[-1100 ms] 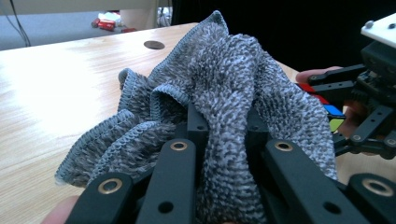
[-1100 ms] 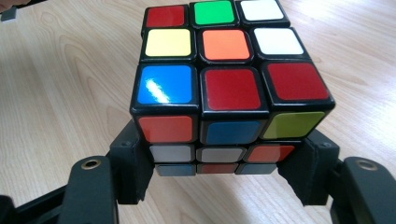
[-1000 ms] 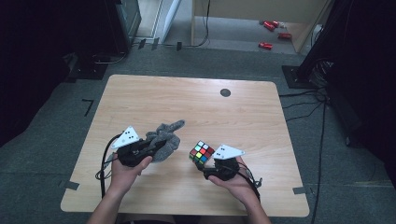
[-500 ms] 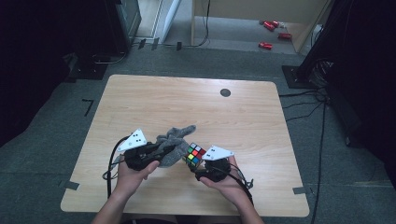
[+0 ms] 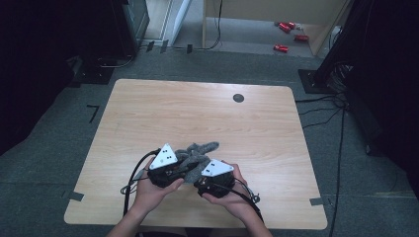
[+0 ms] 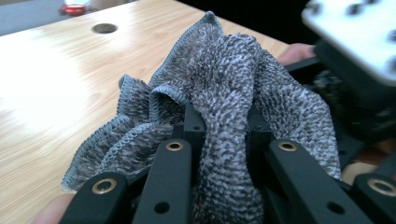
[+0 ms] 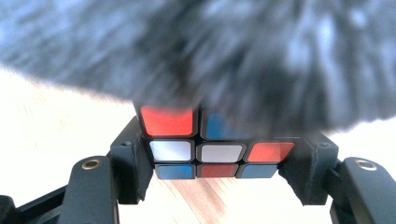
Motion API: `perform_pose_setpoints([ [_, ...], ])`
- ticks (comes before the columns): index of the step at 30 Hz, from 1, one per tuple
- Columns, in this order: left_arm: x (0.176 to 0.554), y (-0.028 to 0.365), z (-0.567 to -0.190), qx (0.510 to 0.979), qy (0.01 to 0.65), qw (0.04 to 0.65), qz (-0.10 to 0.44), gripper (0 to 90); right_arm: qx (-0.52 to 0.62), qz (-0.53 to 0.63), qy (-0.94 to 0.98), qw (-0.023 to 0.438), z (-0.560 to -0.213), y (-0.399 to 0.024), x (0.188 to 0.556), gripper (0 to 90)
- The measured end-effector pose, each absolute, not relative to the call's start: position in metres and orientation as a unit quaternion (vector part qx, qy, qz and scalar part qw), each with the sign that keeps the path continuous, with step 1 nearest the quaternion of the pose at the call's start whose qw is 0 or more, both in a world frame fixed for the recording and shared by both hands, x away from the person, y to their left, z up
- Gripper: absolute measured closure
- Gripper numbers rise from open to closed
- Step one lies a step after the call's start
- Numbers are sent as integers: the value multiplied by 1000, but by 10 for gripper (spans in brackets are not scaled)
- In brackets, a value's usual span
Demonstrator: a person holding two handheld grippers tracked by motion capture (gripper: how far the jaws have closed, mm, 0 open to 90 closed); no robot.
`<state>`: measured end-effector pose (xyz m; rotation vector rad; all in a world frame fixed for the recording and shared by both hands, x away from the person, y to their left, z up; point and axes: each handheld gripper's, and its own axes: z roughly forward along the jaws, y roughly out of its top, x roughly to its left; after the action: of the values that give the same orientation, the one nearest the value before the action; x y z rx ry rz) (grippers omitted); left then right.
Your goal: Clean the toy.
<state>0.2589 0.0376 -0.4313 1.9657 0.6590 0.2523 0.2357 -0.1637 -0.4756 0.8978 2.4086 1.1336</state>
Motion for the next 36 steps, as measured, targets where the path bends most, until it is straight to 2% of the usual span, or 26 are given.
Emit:
perform_pose_setpoints([
  [5, 262, 44, -430, 809, 288, 499, 119, 778, 316, 402, 844, 165, -475, -164, 236, 348],
  [11, 246, 24, -427, 821, 243, 505, 109, 767, 320, 401, 842, 170, -475, -164, 236, 348],
  [14, 242, 18, -427, 827, 230, 498, 125, 763, 321, 398, 842, 173, -475, -163, 235, 348],
  [24, 263, 49, -430, 809, 285, 497, 130, 763, 315, 400, 841, 180, -472, -166, 234, 348],
  [30, 247, 30, -427, 818, 246, 503, 131, 756, 317, 405, 838, 181, -472, -165, 233, 348],
  [36, 256, 39, -431, 809, 285, 498, 129, 746, 321, 398, 839, 184, -472, -165, 233, 348],
])
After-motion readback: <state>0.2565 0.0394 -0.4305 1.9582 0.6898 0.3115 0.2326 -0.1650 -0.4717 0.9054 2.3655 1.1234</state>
